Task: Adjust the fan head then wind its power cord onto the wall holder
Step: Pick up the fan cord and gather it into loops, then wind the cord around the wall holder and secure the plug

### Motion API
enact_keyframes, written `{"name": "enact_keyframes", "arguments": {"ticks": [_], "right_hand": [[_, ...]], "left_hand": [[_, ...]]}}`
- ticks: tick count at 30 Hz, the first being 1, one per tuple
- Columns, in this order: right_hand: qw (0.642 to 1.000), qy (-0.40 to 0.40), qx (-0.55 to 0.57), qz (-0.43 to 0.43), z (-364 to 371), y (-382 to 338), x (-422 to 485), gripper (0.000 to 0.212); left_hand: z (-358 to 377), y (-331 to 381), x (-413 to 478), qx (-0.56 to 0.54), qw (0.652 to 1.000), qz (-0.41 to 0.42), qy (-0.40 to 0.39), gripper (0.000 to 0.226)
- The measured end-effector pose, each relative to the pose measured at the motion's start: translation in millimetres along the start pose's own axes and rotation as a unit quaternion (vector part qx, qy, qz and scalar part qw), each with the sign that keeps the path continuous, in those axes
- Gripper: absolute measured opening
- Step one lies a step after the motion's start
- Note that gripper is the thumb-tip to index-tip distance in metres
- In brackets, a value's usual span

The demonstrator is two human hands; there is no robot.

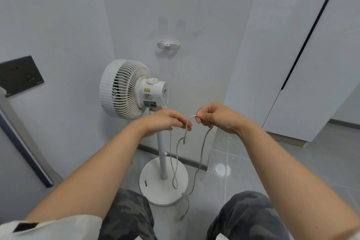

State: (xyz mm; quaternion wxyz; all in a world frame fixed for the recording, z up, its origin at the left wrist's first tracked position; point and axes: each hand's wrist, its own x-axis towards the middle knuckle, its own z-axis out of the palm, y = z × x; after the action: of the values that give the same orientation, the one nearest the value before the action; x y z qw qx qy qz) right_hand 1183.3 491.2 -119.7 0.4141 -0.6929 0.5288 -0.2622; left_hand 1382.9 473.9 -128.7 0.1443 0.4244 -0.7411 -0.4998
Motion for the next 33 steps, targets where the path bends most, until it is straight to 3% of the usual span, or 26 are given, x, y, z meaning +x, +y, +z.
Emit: {"name": "enact_keyframes", "arguments": {"ticks": [2,4,7,11,13,15,18,20,22,25,28,33], "right_hand": [[1.000,0.021,-0.007,0.002,-0.9,0.3,0.2,0.037],[0.999,0.037,-0.002,0.003,-2.0,1.1,0.5,0.037],[0.998,0.065,-0.014,0.017,-2.3,3.0,3.1,0.037],[0.995,0.089,-0.020,0.042,-4.4,3.7,5.4,0.036],[0.995,0.092,-0.006,0.047,-8.8,5.0,7.3,0.035],[0.994,0.099,0.000,0.050,-14.2,7.3,9.6,0.033],[0.989,0.132,-0.032,0.060,-18.7,13.1,14.6,0.035],[0.984,0.162,-0.047,0.057,-17.6,15.5,20.6,0.036],[0.980,0.185,-0.051,0.043,-15.8,13.5,27.6,0.039],[0.977,0.200,-0.076,0.016,-13.4,0.4,35.2,0.034],[0.967,0.224,-0.115,-0.033,-15.7,-15.4,38.6,0.033],[0.981,0.190,-0.043,-0.021,-35.2,-32.0,47.7,0.033]], "left_hand": [[4.0,1.8,0.6,0.007,0.999,-0.002,-0.044,0.019],[9.0,2.6,4.3,0.005,1.000,0.012,-0.013,0.010],[12.4,2.5,12.8,0.018,0.993,0.024,0.116,0.009],[10.0,1.1,23.3,0.197,0.937,0.006,0.289,0.012],[3.8,-3.6,27.8,0.193,0.920,-0.014,0.341,0.014],[-5.0,-9.3,31.4,0.120,0.920,-0.034,0.371,0.020],[-11.9,-14.7,34.6,-0.013,0.918,-0.055,0.393,0.029],[-12.4,-14.7,36.1,-0.020,0.923,-0.056,0.381,0.027],[-10.1,-9.2,35.9,0.008,0.941,-0.036,0.337,0.022],[-6.4,4.3,37.0,0.067,0.955,0.015,0.290,0.037],[-9.2,22.0,42.3,0.189,0.933,0.056,0.301,0.016],[-32.6,45.6,50.6,0.297,0.882,0.061,0.361,0.021]]}}
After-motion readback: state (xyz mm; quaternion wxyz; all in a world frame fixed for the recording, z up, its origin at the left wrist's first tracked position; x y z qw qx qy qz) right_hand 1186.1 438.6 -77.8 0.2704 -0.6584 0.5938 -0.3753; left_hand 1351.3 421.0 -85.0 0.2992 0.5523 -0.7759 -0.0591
